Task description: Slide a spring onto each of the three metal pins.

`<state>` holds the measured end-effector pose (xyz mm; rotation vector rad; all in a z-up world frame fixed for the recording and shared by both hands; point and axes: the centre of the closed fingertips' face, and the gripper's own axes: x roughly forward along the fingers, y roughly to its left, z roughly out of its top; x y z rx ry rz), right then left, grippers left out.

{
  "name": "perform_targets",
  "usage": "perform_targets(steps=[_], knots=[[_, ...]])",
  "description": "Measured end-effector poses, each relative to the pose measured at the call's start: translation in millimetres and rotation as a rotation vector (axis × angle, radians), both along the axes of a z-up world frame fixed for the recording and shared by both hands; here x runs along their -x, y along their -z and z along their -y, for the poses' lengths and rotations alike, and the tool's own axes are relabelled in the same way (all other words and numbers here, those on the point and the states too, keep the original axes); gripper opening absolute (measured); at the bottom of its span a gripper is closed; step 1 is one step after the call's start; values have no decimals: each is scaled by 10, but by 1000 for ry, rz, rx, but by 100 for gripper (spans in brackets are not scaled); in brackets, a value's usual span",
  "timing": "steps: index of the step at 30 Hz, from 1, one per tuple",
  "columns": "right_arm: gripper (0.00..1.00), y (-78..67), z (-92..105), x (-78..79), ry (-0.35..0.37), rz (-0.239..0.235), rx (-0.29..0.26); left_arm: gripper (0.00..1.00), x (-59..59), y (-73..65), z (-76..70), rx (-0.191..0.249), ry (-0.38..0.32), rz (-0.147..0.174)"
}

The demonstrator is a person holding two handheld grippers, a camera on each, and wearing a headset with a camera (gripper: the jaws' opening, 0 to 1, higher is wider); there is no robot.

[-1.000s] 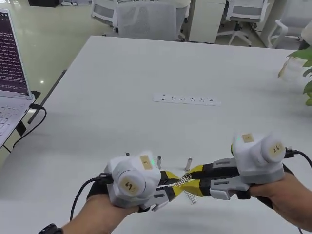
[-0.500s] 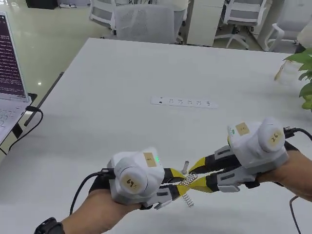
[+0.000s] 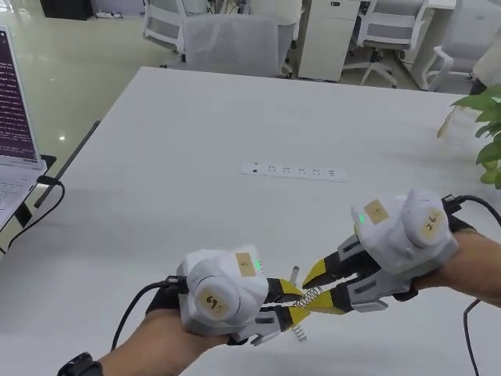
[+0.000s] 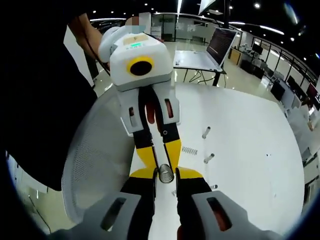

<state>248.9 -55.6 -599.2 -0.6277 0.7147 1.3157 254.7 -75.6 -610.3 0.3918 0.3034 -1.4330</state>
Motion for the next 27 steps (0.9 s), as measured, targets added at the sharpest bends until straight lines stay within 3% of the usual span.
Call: perform_targets(steps=[5, 11, 23, 27], knots=[[10, -19, 9, 19, -35, -2, 18, 2, 15, -26, 23, 4, 11, 5], [10, 18, 43, 51, -102, 5, 90, 2, 31, -60, 57, 7, 19, 9], [9, 29, 71, 68, -173, 16, 189, 2, 46, -55, 86, -12, 31, 28], [9, 42, 73, 58, -165, 10, 193, 2, 38, -43, 80, -15, 28, 29]])
